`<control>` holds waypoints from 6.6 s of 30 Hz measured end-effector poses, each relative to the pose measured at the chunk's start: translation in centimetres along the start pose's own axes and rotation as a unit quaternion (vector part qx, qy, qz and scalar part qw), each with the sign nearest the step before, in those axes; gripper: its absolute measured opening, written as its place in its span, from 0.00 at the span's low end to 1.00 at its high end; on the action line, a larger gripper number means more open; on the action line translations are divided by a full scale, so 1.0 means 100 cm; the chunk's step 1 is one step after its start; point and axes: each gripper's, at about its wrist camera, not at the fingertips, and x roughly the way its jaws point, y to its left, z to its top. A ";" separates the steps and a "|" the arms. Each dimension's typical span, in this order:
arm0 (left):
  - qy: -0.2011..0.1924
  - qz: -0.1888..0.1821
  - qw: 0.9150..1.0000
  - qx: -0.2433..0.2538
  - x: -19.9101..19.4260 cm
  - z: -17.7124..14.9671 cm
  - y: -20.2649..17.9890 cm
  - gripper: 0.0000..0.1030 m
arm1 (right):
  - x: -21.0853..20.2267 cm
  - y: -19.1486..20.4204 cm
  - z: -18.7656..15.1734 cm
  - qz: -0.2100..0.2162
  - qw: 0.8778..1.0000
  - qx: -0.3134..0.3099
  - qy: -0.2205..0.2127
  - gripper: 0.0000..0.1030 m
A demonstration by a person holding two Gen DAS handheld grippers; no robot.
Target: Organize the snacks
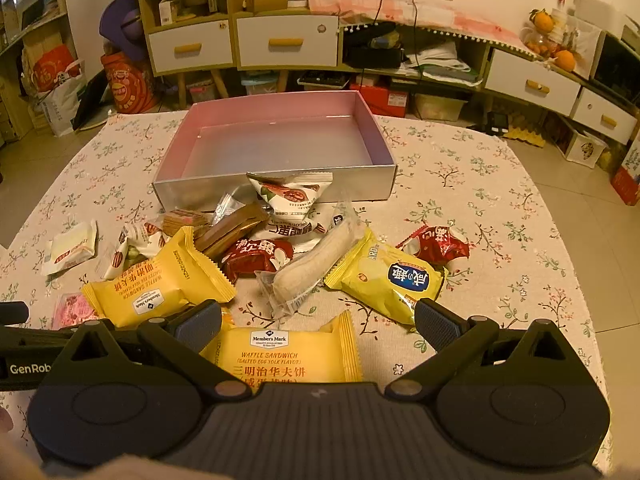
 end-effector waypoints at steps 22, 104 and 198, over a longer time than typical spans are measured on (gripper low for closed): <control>0.000 0.000 1.000 0.000 0.000 -0.001 -0.001 1.00 | 0.000 0.000 -0.001 -0.001 1.000 0.000 -0.001 1.00; -0.003 -0.157 0.970 0.188 0.036 0.016 -0.036 0.33 | 0.044 0.023 -0.024 0.186 0.944 -0.254 0.099 0.37; -0.077 -0.092 0.988 0.102 0.005 0.076 -0.004 0.93 | 0.030 -0.010 0.070 0.061 0.996 -0.043 -0.044 0.97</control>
